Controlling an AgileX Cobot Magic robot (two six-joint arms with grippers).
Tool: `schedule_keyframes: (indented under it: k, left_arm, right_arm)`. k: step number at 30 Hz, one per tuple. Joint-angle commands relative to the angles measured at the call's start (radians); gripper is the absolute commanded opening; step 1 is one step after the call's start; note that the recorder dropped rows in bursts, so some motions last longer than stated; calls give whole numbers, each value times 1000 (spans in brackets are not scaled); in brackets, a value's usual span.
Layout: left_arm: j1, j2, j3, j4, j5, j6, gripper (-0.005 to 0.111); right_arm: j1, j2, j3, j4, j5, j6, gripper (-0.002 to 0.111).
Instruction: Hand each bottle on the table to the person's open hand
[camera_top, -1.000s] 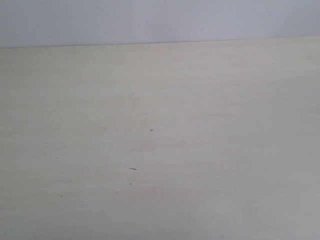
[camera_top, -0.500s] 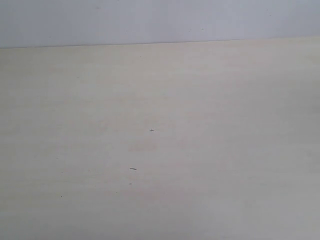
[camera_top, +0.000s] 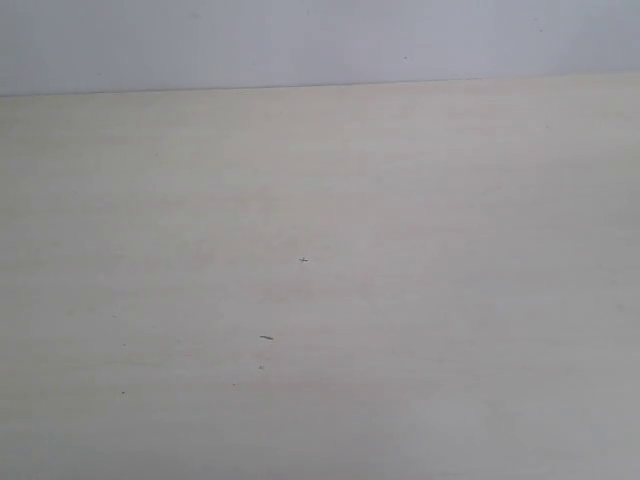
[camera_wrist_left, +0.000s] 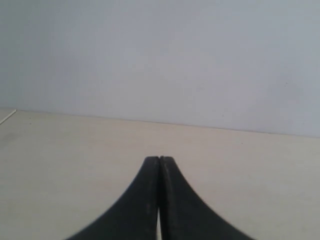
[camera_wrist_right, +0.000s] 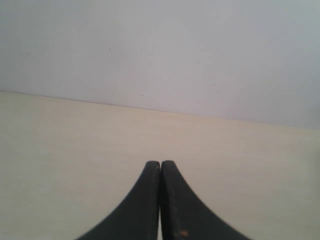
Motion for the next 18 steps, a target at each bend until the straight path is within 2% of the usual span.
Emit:
schedule_keyframes:
  k: [1, 18]
  left_arm:
    - [2, -5, 67, 4, -40, -9, 0]
    - [2, -5, 194, 11, -60, -9, 0]
  right_arm:
    - [-4, -6, 1, -3, -8, 1, 0]
    - [-4, -6, 1, -3, -8, 1, 0]
